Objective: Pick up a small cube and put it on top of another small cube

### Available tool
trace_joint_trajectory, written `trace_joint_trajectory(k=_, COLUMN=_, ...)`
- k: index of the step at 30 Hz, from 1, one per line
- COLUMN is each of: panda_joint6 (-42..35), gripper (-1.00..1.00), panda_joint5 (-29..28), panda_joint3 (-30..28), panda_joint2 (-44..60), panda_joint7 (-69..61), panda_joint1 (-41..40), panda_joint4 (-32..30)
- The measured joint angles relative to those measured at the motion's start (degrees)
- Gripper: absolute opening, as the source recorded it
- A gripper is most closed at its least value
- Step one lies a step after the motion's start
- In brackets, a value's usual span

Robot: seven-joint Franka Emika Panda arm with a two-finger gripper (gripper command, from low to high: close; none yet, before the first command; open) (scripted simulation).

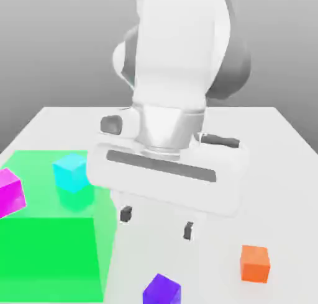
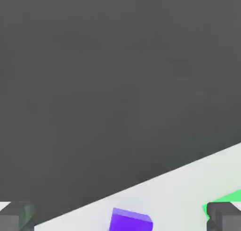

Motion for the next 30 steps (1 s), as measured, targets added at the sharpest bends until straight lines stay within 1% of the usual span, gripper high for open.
trace_joint_trajectory(k=4, panda_joint6=3.24, gripper=0.00, panda_joint5=2.68, panda_joint3=0.48, panda_joint2=7.77, panda_joint7=2.76, panda_joint1=-0.16, panda_joint4=-1.15)
trace_joint_trajectory(k=5, panda_joint6=3.57, gripper=0.00, panda_joint5=3.41, panda_joint3=0.30, panda_joint2=8.36, panda_joint7=3.75, panda_joint1=-0.32, panda_joint4=-2.21)
trace_joint_trajectory(k=7, panda_joint6=5.71, gripper=0.00, panda_joint5=3.29, panda_joint3=-0.51, panda_joint2=11.10, panda_joint7=5.23, panda_joint1=-0.04, panda_joint4=-2.69)
trace_joint_trajectory(k=10, panda_joint6=10.37, gripper=0.00, panda_joint5=1.77, panda_joint3=-2.42, panda_joint2=16.99, panda_joint7=6.78, panda_joint1=1.40, panda_joint4=-1.77)
trace_joint_trajectory(k=11, panda_joint6=11.44, gripper=-1.00, panda_joint5=1.39, panda_joint3=-2.89, panda_joint2=18.36, panda_joint7=7.08, panda_joint1=1.78, panda_joint4=-1.52)
trace_joint_trajectory(k=18, panda_joint6=11.50, gripper=-1.00, panda_joint5=1.36, panda_joint3=-2.85, panda_joint2=18.33, panda_joint7=7.14, panda_joint1=1.73, panda_joint4=-1.54)
trace_joint_trajectory(k=23, panda_joint6=4.66, gripper=-1.00, panda_joint5=4.35, panda_joint3=-0.51, panda_joint2=9.52, panda_joint7=5.82, panda_joint1=0.51, panda_joint4=-3.49)
trace_joint_trajectory(k=30, panda_joint6=1.91, gripper=-1.00, panda_joint5=6.65, panda_joint3=2.77, panda_joint2=3.15, panda_joint7=23.02, panda_joint1=7.94, panda_joint4=-6.86)
